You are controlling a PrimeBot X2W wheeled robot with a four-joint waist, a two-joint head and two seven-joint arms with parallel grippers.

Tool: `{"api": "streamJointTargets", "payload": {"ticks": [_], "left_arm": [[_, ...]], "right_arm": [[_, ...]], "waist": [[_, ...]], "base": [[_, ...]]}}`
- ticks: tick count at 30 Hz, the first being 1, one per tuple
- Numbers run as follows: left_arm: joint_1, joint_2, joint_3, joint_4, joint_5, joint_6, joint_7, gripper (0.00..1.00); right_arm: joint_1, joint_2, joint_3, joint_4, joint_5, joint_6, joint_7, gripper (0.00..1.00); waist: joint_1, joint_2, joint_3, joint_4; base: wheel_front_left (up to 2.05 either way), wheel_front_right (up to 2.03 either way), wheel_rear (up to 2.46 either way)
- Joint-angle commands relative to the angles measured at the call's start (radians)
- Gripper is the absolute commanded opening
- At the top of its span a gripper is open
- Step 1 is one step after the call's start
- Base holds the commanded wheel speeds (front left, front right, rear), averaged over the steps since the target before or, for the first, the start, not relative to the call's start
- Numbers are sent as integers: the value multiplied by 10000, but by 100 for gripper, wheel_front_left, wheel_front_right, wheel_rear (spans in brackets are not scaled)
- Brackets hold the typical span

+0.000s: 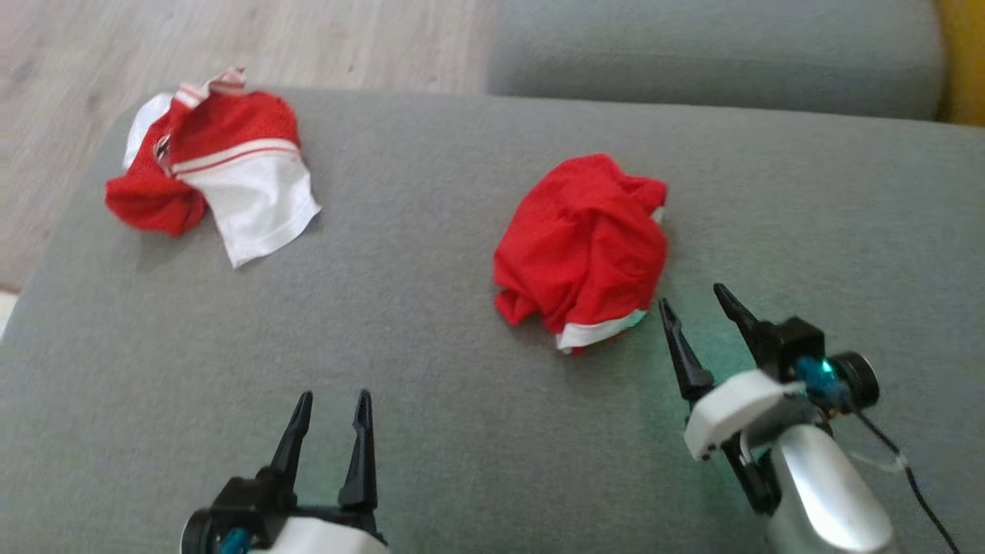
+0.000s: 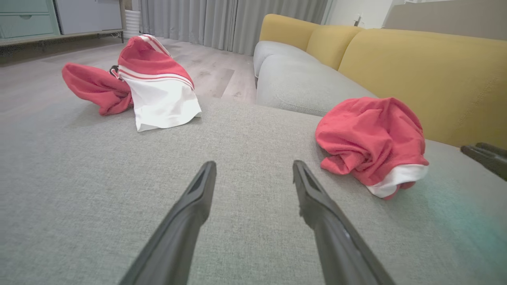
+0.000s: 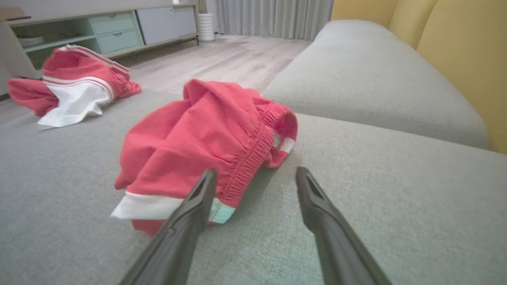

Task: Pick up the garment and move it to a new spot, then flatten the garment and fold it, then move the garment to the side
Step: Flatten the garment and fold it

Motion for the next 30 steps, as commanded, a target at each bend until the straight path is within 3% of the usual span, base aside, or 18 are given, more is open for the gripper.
{"api": "streamJointTargets", "payload": {"ticks": [1,14,15,16,18,19,20,24,30], "left_arm": [[-590,-45,260,-329,119,-25,-118,100],[-918,-443,408,-243,404,-229,-121,100],[-924,-465,434,-234,430,-245,-121,100],[-926,-484,461,-224,457,-257,-121,100],[-921,-514,515,-210,508,-283,-121,100],[-912,-522,544,-202,532,-296,-121,100],[-899,-529,570,-192,555,-306,-121,100],[-851,-548,649,-167,616,-326,-121,100],[-757,-580,744,-134,703,-408,-121,100]], "right_arm": [[-491,-28,275,117,78,-7,87,100],[-1951,-28,1105,2420,762,-7,13,100],[-2022,-28,1181,2517,816,-7,-51,85],[-2088,-28,1272,2598,890,-7,-121,59],[-2203,-28,1455,2705,1041,-7,-293,33],[-2264,-28,1493,2720,1051,-7,-417,5],[-2312,-28,1508,2718,1036,-7,-525,0],[-2364,-28,1615,2494,1083,-7,-792,0],[-2305,-28,2227,1212,1384,-7,-967,0]], "waist": [[-1,0,432,415],[-1,0,1185,1073],[-1,0,1195,1078],[-1,0,1200,1077],[-1,0,1199,1056],[-1,0,1189,1031],[-1,0,1169,1001],[-1,0,1056,862],[-1,0,657,504]], "base": [[0,0,0],[0,0,0],[0,0,0],[0,0,0],[0,0,0],[0,0,0],[0,0,0],[0,0,0],[0,0,0]]}}
